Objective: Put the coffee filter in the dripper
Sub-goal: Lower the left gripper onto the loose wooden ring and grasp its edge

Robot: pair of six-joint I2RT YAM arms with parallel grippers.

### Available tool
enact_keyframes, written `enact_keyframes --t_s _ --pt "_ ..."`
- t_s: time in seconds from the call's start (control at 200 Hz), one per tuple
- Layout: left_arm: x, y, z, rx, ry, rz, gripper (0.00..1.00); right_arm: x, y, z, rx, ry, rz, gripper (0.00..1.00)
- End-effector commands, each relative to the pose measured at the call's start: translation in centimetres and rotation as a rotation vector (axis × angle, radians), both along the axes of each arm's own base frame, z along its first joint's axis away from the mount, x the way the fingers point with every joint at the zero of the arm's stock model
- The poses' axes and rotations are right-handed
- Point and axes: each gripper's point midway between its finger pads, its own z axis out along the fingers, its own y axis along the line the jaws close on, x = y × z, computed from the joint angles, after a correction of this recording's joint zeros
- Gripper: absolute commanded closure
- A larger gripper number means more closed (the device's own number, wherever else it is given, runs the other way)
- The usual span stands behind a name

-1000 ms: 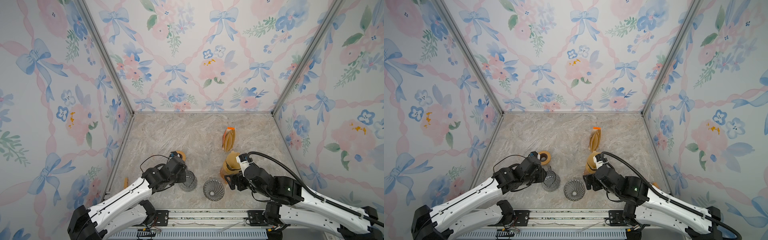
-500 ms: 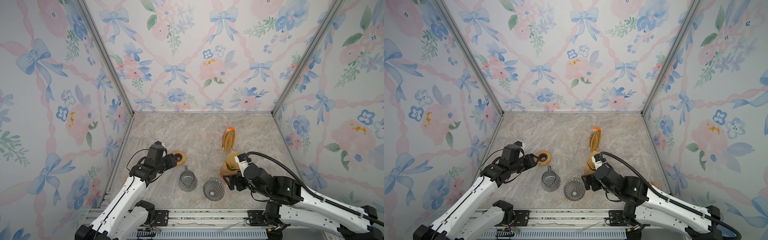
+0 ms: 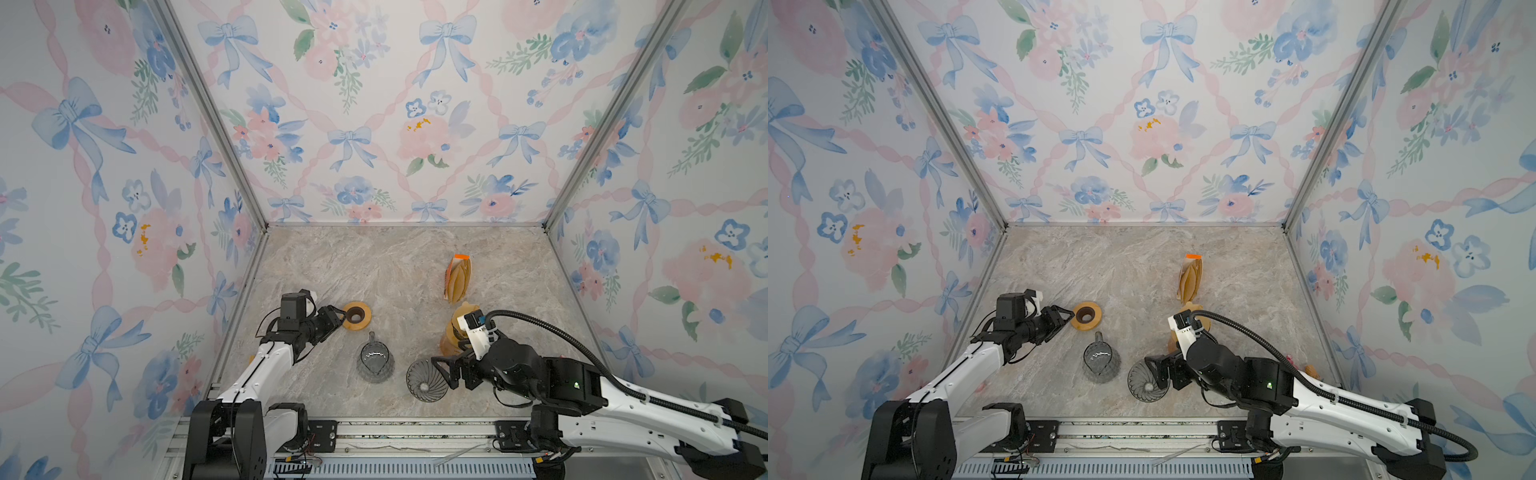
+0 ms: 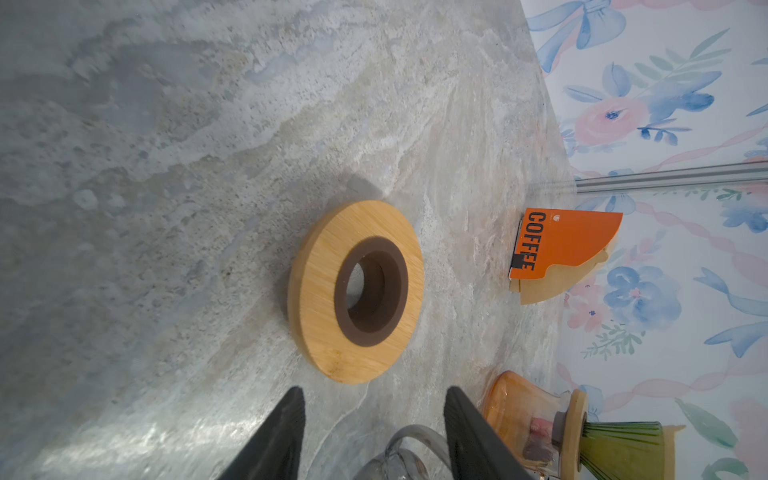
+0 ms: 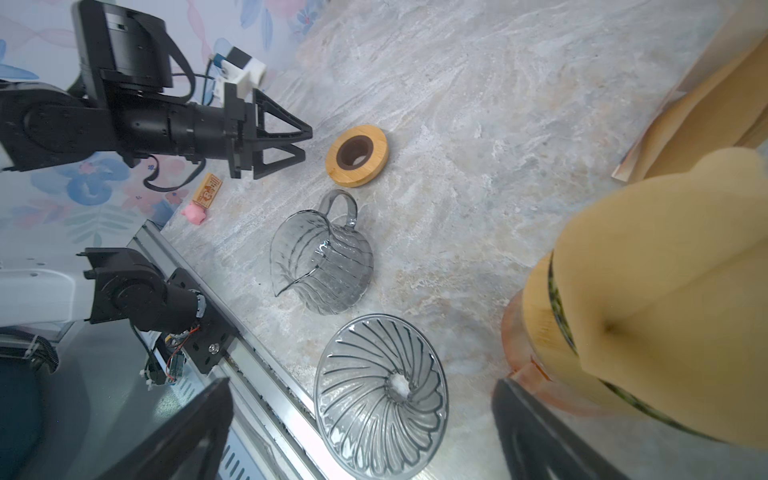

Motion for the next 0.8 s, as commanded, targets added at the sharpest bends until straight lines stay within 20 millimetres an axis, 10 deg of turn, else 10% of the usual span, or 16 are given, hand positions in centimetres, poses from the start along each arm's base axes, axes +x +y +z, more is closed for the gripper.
enact_keyframes --t_s 0.0,0.795 --pt "0.9 -0.8 0.4 -0.057 -0.048 -0.028 0.44 0.2 1.1 1.6 0.057 -0.083 0.024 0.03" --pt "1.8 -0.7 -4.1 -0.043 0.064 -0.047 0.40 0.3 2.4 1.3 0.006 -0.084 0.037 0.04"
